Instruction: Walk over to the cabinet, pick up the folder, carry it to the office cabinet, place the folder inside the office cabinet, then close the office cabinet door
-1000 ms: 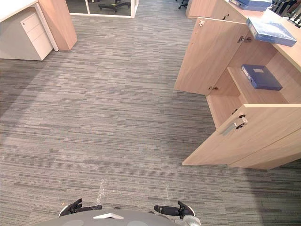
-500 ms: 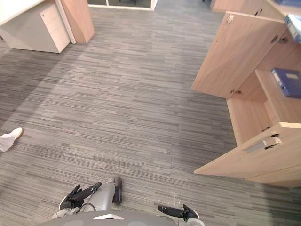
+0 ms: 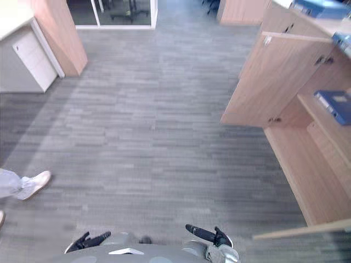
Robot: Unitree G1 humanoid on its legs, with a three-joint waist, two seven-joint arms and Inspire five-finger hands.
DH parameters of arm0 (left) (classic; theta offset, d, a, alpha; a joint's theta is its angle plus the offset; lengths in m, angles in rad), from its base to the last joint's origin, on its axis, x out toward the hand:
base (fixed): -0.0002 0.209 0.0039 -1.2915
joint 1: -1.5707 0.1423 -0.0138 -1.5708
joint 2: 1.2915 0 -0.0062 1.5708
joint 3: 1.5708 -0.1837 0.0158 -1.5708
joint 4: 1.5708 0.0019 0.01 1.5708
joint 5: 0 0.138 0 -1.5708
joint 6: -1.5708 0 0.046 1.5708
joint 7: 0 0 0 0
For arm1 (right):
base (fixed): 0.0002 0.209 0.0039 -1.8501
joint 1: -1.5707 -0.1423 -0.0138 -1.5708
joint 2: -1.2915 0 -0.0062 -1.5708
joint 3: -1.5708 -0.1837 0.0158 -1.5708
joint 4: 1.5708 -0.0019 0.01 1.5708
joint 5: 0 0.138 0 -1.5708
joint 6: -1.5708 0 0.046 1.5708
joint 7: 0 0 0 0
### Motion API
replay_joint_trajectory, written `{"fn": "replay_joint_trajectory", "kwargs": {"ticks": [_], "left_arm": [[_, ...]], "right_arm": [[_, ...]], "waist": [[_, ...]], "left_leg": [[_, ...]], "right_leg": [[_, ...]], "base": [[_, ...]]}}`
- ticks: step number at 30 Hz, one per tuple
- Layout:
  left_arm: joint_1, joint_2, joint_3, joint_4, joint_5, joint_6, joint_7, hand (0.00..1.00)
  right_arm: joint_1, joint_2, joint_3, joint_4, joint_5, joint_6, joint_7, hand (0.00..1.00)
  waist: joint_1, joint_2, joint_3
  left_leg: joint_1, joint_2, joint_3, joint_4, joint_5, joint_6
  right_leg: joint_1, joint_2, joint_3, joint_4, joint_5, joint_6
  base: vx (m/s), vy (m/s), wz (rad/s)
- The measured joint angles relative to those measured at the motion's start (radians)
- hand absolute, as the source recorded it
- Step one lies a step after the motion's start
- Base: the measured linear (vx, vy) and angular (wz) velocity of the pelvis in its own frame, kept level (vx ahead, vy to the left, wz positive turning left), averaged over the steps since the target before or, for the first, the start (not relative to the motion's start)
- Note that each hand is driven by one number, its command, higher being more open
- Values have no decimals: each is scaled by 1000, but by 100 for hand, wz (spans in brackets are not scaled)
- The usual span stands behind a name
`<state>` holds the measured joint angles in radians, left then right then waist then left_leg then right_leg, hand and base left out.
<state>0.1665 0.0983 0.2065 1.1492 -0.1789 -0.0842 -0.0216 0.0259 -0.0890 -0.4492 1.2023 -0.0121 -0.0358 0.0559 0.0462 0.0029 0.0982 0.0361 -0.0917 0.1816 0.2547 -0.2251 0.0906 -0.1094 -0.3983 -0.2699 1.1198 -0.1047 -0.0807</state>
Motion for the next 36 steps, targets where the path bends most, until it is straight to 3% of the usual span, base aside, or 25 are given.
{"fn": "replay_joint_trajectory", "kwargs": {"ticks": [1,3,5,8,9,11,12,14,16,18,20,21,22,23,24,25,27,29,32,33,34,35,36], "left_arm": [[-1,3,-6,7,0,1,3,100],[-5,2,-7,9,-7,0,7,100],[-17,-2,-11,6,-14,-1,9,100],[-40,12,-14,-22,-16,-1,7,100],[-43,16,-15,-22,-16,0,6,100],[-40,4,8,-20,-14,1,-1,100],[-39,-13,29,-20,-14,0,-4,100],[-39,-66,117,-21,-8,4,-16,100],[-44,-63,141,-22,-5,6,-27,100],[-50,-71,163,-46,-2,12,-39,100],[-50,-72,168,-64,15,11,-35,100],[-48,-67,163,-72,31,10,-30,100],[-48,-59,146,-80,31,9,-24,100],[-48,-54,138,-83,31,6,-21,100],[-47,-43,112,-90,31,-1,-14,100],[-47,-42,101,-99,29,-4,-7,100],[-45,-40,92,-101,27,-8,2,100],[-44,-27,64,-101,23,-23,12,100],[-41,-15,35,-101,15,-46,25,100],[-40,-17,35,-101,14,-46,31,100],[-39,-22,36,-100,15,-46,44,100],[-31,-28,31,-98,16,-46,52,100],[-28,-20,26,-99,18,-46,57,100]], "right_arm": [[-8,3,10,-10,34,0,1,100],[-26,7,38,-27,87,-1,0,100],[-38,8,68,-40,119,-1,-2,100],[-52,42,104,-80,118,1,-8,100],[-51,49,105,-92,118,0,-9,100],[-40,67,105,-114,116,1,-16,100],[-39,65,104,-124,115,1,-12,100],[-41,68,105,-174,117,0,-5,100],[-41,78,116,-186,117,1,-3,100],[-39,93,138,-190,117,2,-11,100],[-41,104,171,-189,117,2,-18,100],[-48,109,197,-185,116,2,-21,100],[-52,123,216,-184,116,2,-23,100],[-54,127,224,-178,116,1,-25,100],[-52,129,229,-168,116,2,-25,100],[-53,129,227,-149,116,5,-28,100],[-49,124,227,-144,116,4,-36,100],[-43,121,227,-145,116,-1,-39,100],[-26,120,227,-150,116,-8,-44,100],[-21,119,228,-158,116,-10,-44,100],[-14,117,235,-164,115,-19,-44,100],[-6,108,251,-167,111,-22,-44,100],[-4,109,264,-161,104,-21,-44,100]], "waist": [[-4,4,7],[-27,4,10],[-32,11,28],[-27,-21,66],[-32,-28,70],[-48,-28,62],[-47,-10,56],[-48,40,45],[-52,48,39],[-55,40,33],[-47,37,30],[-41,34,28],[-33,30,26],[-29,26,24],[-23,17,22],[-16,15,24],[-9,11,26],[-7,-1,34],[-11,-15,36],[-13,-14,36],[-12,-8,32],[-7,11,21],[2,2,22]], "left_leg": [[69,0,-3,-51,8,4],[135,2,-23,-109,-4,-6],[169,14,-28,-144,-17,-24],[251,19,-45,-194,-55,-71],[263,19,-54,-193,-65,-83],[309,48,-108,-140,-88,-120],[303,63,-109,-110,-88,-120],[250,135,-79,87,-84,-139],[195,172,-84,277,-47,-169],[81,202,-98,600,20,-240],[2,238,-75,779,72,-250],[-69,290,-34,891,84,-239],[-132,337,4,948,74,-218],[-161,353,17,952,67,-207],[-217,374,38,928,45,-177],[-249,393,47,857,17,-166],[-280,396,45,732,-25,-164],[-321,369,-14,527,-50,-170],[-320,332,-223,112,8,-196],[-315,331,-259,55,26,-199],[-295,331,-329,-36,49,-218],[-268,329,-397,-68,95,-321],[-266,300,-413,-43,121,-338]], "right_leg": [[-27,41,-79,-51,-72,18],[-96,105,-221,-254,-136,49],[-131,159,-329,-463,-127,70],[-202,233,-530,-828,0,58],[-205,237,-531,-858,7,57],[-190,263,-487,-840,106,-119],[-184,280,-490,-829,88,-137],[-139,370,-468,-843,30,-140],[-98,412,-436,-853,-10,-130],[-2,466,-380,-912,-40,-114],[55,494,-323,-948,-47,-105],[99,516,-269,-985,-42,-91],[138,525,-214,-1020,-34,-80],[153,525,-186,-1034,-30,-75],[190,522,-134,-1063,-21,-63],[229,513,-79,-1090,-12,-48],[262,495,-14,-1105,-6,-35],[287,455,69,-1107,-16,-13],[307,383,186,-1102,-42,62],[309,373,208,-1097,-50,76],[305,354,252,-1077,-73,115],[303,337,304,-1056,-103,154],[294,323,327,-1045,-113,156]], "base": [[208,32,3],[-124,-125,20],[-217,-95,11],[20,-134,9],[498,-151,50],[658,-193,42],[600,-163,-4],[590,-155,-46],[510,-161,-52],[556,-147,-59],[373,-73,-86],[272,-59,-132],[187,-76,-136],[29,-92,-127],[-58,-96,-120],[-43,-63,-121],[142,126,-120],[265,288,-129],[224,369,-109],[231,512,-96],[155,543,-105],[115,538,-113],[130,513,-133]]}}
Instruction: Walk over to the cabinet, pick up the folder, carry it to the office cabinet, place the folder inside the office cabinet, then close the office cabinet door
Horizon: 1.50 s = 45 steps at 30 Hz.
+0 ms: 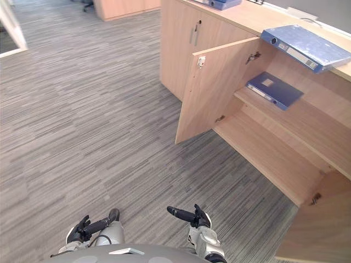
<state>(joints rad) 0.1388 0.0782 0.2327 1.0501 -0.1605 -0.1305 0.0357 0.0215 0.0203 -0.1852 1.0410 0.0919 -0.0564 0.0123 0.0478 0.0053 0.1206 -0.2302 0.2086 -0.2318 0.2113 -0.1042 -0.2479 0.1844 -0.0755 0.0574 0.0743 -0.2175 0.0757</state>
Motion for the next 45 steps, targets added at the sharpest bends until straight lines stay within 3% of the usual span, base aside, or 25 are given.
{"fn": "replay_joint_trajectory", "kwargs": {"ticks": [1,2,3,5,8,10,13,14,16,17,18,19,20,21,23,24,26,30,32,33,34,35,36,40,45], "left_arm": [[10,15,-3,-10,11,-8,12,100],[9,29,-16,-14,34,-17,18,100],[9,36,-32,-14,53,-17,19,100],[-17,65,-114,-19,136,-21,23,100],[-35,88,-188,-10,197,-21,19,100],[-55,89,-225,12,228,-19,13,100],[-55,100,-311,17,251,-17,7,100],[-54,106,-334,17,251,-17,5,100],[-61,123,-414,3,273,-17,-13,100],[-61,125,-439,-9,291,-18,-25,100],[-55,126,-471,-30,297,-21,-42,100],[-53,130,-484,-46,304,-23,-56,100],[-56,132,-493,-54,317,-23,-62,100],[-58,128,-497,-56,320,-22,-64,100],[-56,126,-517,-58,329,-24,-71,100],[-59,129,-523,-58,329,-23,-71,100],[-83,137,-535,-58,330,-19,-73,100],[-106,136,-542,-60,330,-15,-80,100],[-111,141,-541,-62,330,-15,-80,100],[-113,149,-539,-63,330,-15,-77,100],[-114,150,-539,-62,330,-14,-70,100],[-114,140,-536,-54,331,-12,-56,100],[-120,123,-535,-53,331,-15,-55,100],[-144,71,-530,-15,332,-21,-49,100],[-147,28,-458,24,302,-16,-33,100]], "right_arm": [[-2,26,17,10,-11,4,9,100],[-11,43,51,16,-14,6,23,100],[-21,43,63,17,-28,7,28,100],[-42,43,78,46,-59,9,25,100],[-68,36,115,70,-86,10,25,100],[-86,14,143,85,-86,12,30,100],[-93,-14,184,80,-87,20,43,100],[-96,-17,189,75,-86,19,48,100],[-92,-19,198,52,-87,12,50,100],[-91,-24,197,47,-86,5,50,100],[-94,-35,198,39,-87,-3,52,100],[-96,-41,199,22,-87,-6,55,100],[-96,-48,199,22,-88,-8,55,100],[-91,-60,200,25,-88,-8,55,100],[-107,-88,200,24,-84,-3,47,100],[-114,-92,200,24,-84,-2,46,100],[-138,-96,193,24,-75,-2,42,100],[-156,-88,183,23,-40,2,41,100],[-158,-80,169,23,-22,3,40,100],[-158,-72,156,23,4,3,38,100],[-153,-71,152,24,15,4,33,100],[-158,-81,141,26,26,9,28,100],[-166,-82,106,24,43,8,24,100],[-155,-93,27,23,76,4,20,100],[-154,-95,7,54,78,1,18,100]], "waist": [[9,-42,-12],[8,-56,-16],[4,-56,-16],[-2,-63,-26],[-12,-66,-53],[-29,-47,-61],[-28,-26,-63],[-31,-24,-62],[-49,-24,-58],[-51,-17,-55],[-52,4,-46],[-57,-8,-44],[-59,-23,-38],[-54,-22,-35],[-51,6,-36],[-54,1,-28],[-57,11,17],[-67,8,52],[-68,-12,64],[-68,-27,73],[-71,-36,78],[-72,-17,82],[-69,14,81],[-80,23,76],[-79,32,44]], "left_leg": [[-2,-64,-47,70,-12,0],[-13,-117,-116,180,-91,21],[-20,-134,-126,226,-127,36],[-35,-147,-41,317,-191,71],[-40,-156,73,330,-218,116],[-31,-160,130,316,-207,149],[88,-170,254,194,-175,204],[112,-173,279,178,-171,211],[206,-195,367,119,-167,226],[248,-203,398,90,-164,235],[314,-206,439,31,-153,253],[374,-230,477,-24,-148,266],[401,-244,499,-38,-148,269],[420,-254,508,-49,-151,270],[427,-236,572,-82,-144,270],[425,-234,590,-87,-142,269],[428,-216,637,-121,-127,269],[432,-164,664,-128,-125,234],[461,-146,655,-128,-135,203],[489,-147,643,-127,-147,175],[515,-142,633,-128,-158,153],[522,-119,611,-132,-162,147],[521,-102,558,-139,-151,155],[525,-40,462,-119,-129,143],[409,47,362,44,-119,128]], "right_leg": [[-37,-21,38,38,0,-5],[-88,-23,70,109,4,-11],[-103,-23,96,131,10,-12],[-141,-43,204,155,32,6],[-215,-81,301,151,82,25],[-279,-88,350,153,156,22],[-361,-95,381,168,305,9],[-376,-91,370,201,303,9],[-450,-100,245,347,315,-21],[-465,-119,157,386,331,-58],[-476,-156,20,467,298,-135],[-515,-196,-118,642,218,-176],[-516,-228,-215,696,191,-194],[-509,-248,-262,689,202,-181],[-511,-248,-388,635,200,-167],[-508,-244,-413,603,197,-151],[-496,-218,-485,504,194,-86],[-494,-179,-509,307,195,-47],[-492,-182,-473,175,245,10],[-491,-193,-441,111,280,17],[-477,-191,-435,119,373,-6],[-473,-167,-439,139,370,-45],[-498,-152,-433,198,319,-58],[-546,-142,-455,384,160,-68],[-544,-92,-512,394,84,-91]], "base": [[186,446,-145],[200,420,-140],[162,388,-115],[156,359,-98],[135,270,-127],[100,231,-140],[123,177,-184],[116,101,-150],[79,34,-121],[91,-29,-119],[157,-143,-112],[165,-229,-94],[111,-194,-70],[34,-135,-91],[6,-86,-112],[1,-100,-102],[-27,-106,-91],[16,-122,-22],[116,-172,14],[211,-283,17],[224,-297,8],[256,-310,-12],[223,-285,-20],[181,-226,6],[172,-191,21]]}}
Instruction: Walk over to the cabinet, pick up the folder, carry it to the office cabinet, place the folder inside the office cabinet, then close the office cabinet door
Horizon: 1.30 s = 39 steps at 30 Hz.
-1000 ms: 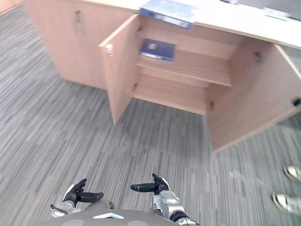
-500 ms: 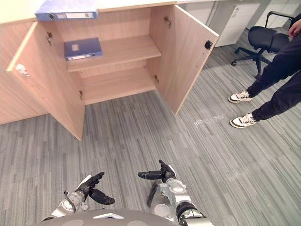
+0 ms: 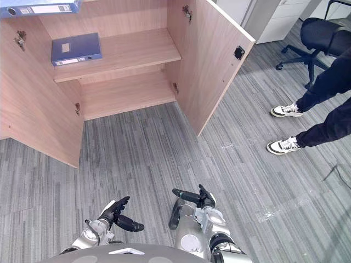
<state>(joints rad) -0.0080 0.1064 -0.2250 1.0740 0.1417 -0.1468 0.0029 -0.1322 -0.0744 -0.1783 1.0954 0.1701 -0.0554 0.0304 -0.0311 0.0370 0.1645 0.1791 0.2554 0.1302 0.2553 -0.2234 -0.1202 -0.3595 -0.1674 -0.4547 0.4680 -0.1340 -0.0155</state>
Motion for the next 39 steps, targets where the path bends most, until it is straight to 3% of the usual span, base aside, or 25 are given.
{"fn": "replay_joint_trajectory", "kwargs": {"ticks": [2,5,6,8,11,12,13,14,15,16,18,21,23,26,28,32,34,36,37,38,39], "left_arm": [[5,-14,15,5,-28,16,13,100],[9,-22,1,-3,-38,22,22,100],[11,-23,-10,-15,-37,22,22,100],[18,-26,-51,-95,-20,21,20,100],[31,-25,-79,-189,-9,17,13,100],[41,-23,-78,-234,-9,15,8,100],[58,-18,-72,-279,-9,15,6,100],[69,-16,-70,-299,-9,16,6,100],[119,-20,-59,-339,-11,16,4,100],[125,-11,-38,-350,-13,21,-2,100],[125,2,49,-370,-19,20,0,100],[141,21,97,-369,-43,34,4,100],[152,19,125,-370,-55,36,8,100],[167,10,157,-368,-63,36,10,100],[166,4,155,-365,-62,35,10,100],[134,10,146,-311,-81,16,15,100],[117,12,125,-265,-82,16,22,100],[99,27,79,-226,-74,16,22,100],[92,38,34,-212,-72,17,20,100],[89,44,9,-210,-71,16,17,100],[78,65,-48,-210,-63,16,0,100]], "right_arm": [[12,-1,-10,14,0,0,-2,100],[83,-4,-29,37,-6,3,-1,100],[90,-5,-32,42,-6,4,-1,100],[115,-23,-54,73,-22,15,-13,100],[115,-46,-54,78,-49,26,-19,100],[106,-53,-56,77,-49,26,-21,100],[90,-57,-59,75,-49,25,-21,100],[87,-59,-58,72,-49,24,-21,100],[83,-78,-55,63,-49,20,-20,100],[65,-57,-44,63,-49,21,-22,100],[12,-40,-4,57,-53,20,-11,100],[-24,-31,51,19,-88,14,-2,100],[-39,-28,93,-2,-88,2,8,100],[-34,-27,140,-1,-89,-2,10,100],[-14,-31,151,19,-99,3,7,100],[34,-34,148,88,-149,29,-1,100],[44,-37,148,87,-161,29,0,100],[46,-29,148,84,-163,29,2,100],[49,-26,148,77,-163,29,2,100],[50,-25,149,71,-163,29,3,100],[47,-22,149,64,-163,29,5,100]], "waist": [[-1,15,-13],[1,9,-34],[2,7,-35],[10,-9,-27],[41,-18,-22],[58,-27,-17],[66,-33,-12],[71,-28,-13],[86,13,-28],[87,-19,-21],[101,-48,-2],[118,-25,19],[134,1,22],[135,10,20],[122,10,19],[113,-13,-2],[113,-13,-26],[111,-7,-34],[111,2,-41],[110,6,-43],[108,6,-43]], "left_leg": [[-50,31,-62,92,53,-7],[-121,72,-41,270,221,1],[-146,83,-29,336,207,-2],[-261,82,48,534,92,9],[-370,45,146,543,12,45],[-418,-3,168,471,-10,70],[-456,-62,163,339,-4,79],[-465,-83,155,242,28,86],[-474,-95,118,49,226,121],[-473,-135,116,67,226,111],[-476,-184,104,35,229,115],[-479,-181,94,85,201,116],[-482,-146,101,142,164,101],[-488,-104,109,201,123,85],[-494,-108,95,213,109,87],[-517,-164,90,254,47,100],[-504,-186,126,230,24,107],[-443,-217,156,163,19,116],[-407,-225,171,129,16,123],[-387,-230,179,110,16,127],[-342,-243,199,77,15,141]], "right_leg": [[49,27,-39,-40,-10,-17],[230,52,-122,-199,-12,-17],[262,53,-138,-224,-10,-14],[380,44,-203,-291,-5,-6],[440,10,-235,-295,-4,-4],[462,-19,-241,-291,-3,-3],[480,-47,-253,-279,-3,19],[488,-53,-254,-275,-2,34],[504,-31,-243,-277,-19,98],[519,-57,-217,-296,-46,146],[529,-52,-162,-381,-34,148],[560,-35,-124,-422,3,144],[571,-24,-81,-430,11,157],[572,-6,-22,-450,7,168],[567,-8,-1,-455,9,174],[547,-73,19,-459,39,229],[484,-119,54,-369,41,218],[427,-165,90,-241,59,158],[389,-186,101,-156,80,101],[368,-200,106,-109,93,76],[325,-235,104,7,112,-4]], "base": [[294,-170,29],[308,-94,68],[253,15,90],[133,142,88],[-107,222,62],[-275,230,46],[-316,213,36],[-400,193,7],[-215,195,6],[-61,255,30],[159,200,43],[53,60,7],[-50,-23,-38],[-59,-24,-52],[2,48,-21],[120,151,-20],[145,200,-36],[139,205,-35],[116,178,-26],[124,184,-33],[111,137,-32]]}}
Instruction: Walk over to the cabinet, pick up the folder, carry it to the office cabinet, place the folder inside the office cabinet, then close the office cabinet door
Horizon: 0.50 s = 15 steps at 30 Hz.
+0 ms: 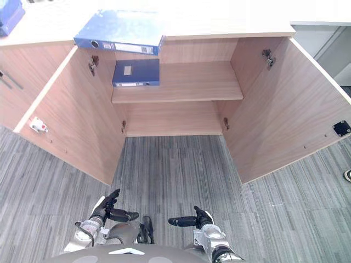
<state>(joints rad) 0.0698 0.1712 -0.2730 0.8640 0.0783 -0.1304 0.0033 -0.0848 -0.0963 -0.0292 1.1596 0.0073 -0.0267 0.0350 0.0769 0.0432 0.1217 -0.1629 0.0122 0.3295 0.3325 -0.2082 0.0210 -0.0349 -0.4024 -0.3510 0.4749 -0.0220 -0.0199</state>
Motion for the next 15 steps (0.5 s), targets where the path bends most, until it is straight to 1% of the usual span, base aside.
{"fn": "replay_joint_trajectory", "kwargs": {"ticks": [1,2,3,4,5,6,7,8,9,10,11,12,13,14,15], "left_arm": [[-11,10,-41,0,13,0,-23,100],[-16,26,-77,2,14,0,-55,100],[-16,29,-85,6,17,0,-66,100],[-13,31,-95,11,35,1,-78,100],[-10,34,-104,10,43,1,-85,100],[-11,35,-105,10,43,1,-87,100],[-11,36,-106,10,48,2,-89,100],[-14,37,-106,10,47,2,-95,100],[-18,37,-106,10,47,2,-97,100],[-22,36,-109,9,47,4,-99,100],[-24,37,-112,1,48,4,-99,100],[-26,38,-112,-5,48,4,-99,100],[-26,40,-112,-12,50,4,-98,100],[-25,40,-113,-12,51,5,-98,100],[-27,40,-113,-14,51,5,-98,100]], "right_arm": [[-2,3,0,-1,0,-1,0,100],[-7,4,1,-14,0,-2,1,100],[-9,4,3,-18,0,-3,2,100],[-15,6,13,-25,0,-4,4,100],[-18,8,34,-35,0,-5,5,100],[-19,9,45,-38,0,-6,5,100],[-22,16,53,-39,0,-7,7,100],[-26,22,63,-48,0,-8,9,100],[-30,24,67,-52,0,-6,9,100],[-30,27,72,-62,1,-6,12,100],[-33,33,73,-65,1,-5,15,100],[-36,36,73,-65,1,-5,16,100],[-44,41,73,-65,1,-1,17,100],[-45,44,73,-65,1,0,16,100],[-46,48,72,-65,2,1,18,100]], "waist": [[0,-3,3],[-8,-5,5],[-16,-4,7],[-29,3,11],[-35,4,13],[-39,2,15],[-47,-5,18],[-54,-15,25],[-55,-18,28],[-54,-16,31],[-52,-8,38],[-52,-15,39],[-52,-21,48],[-53,-21,51],[-52,-37,52]], "left_leg": [[43,-10,18,-22,7,24],[111,-21,36,-52,3,37],[148,-23,43,-70,2,38],[217,-22,55,-111,4,41],[267,-19,70,-143,7,43],[283,-18,79,-152,7,43],[302,-18,87,-164,7,43],[308,-12,92,-169,7,39],[308,-6,92,-172,5,31],[305,13,94,-178,6,12],[300,33,94,-179,3,-12],[299,42,90,-178,2,-21],[298,56,77,-173,-3,-45],[295,62,68,-167,-7,-57],[293,77,44,-147,-22,-85]], "right_leg": [[-31,-34,-2,103,16,-74],[-59,-66,-8,240,15,-110],[-68,-70,-17,302,3,-117],[-80,-57,-39,388,-33,-90],[-90,-25,-59,398,-74,-34],[-98,-9,-68,384,-92,-16],[-111,20,-91,322,-115,13],[-125,51,-98,228,-124,31],[-133,69,-100,170,-124,35],[-146,104,-98,42,-110,56],[-154,136,-81,-90,-81,91],[-156,144,-75,-151,-62,108],[-158,151,-51,-259,-11,123],[-159,150,-35,-299,11,128],[-159,144,2,-346,37,133]], "base": [[143,104,-41],[114,16,-34],[116,-71,-38],[58,-156,-38],[21,-173,-39],[-61,-189,-33],[-126,-165,-22],[-155,-156,-15],[-232,-79,-11],[-280,-1,-10],[-284,31,-8],[-255,32,3],[-167,6,14],[-124,-31,33],[-7,-105,52]]}}
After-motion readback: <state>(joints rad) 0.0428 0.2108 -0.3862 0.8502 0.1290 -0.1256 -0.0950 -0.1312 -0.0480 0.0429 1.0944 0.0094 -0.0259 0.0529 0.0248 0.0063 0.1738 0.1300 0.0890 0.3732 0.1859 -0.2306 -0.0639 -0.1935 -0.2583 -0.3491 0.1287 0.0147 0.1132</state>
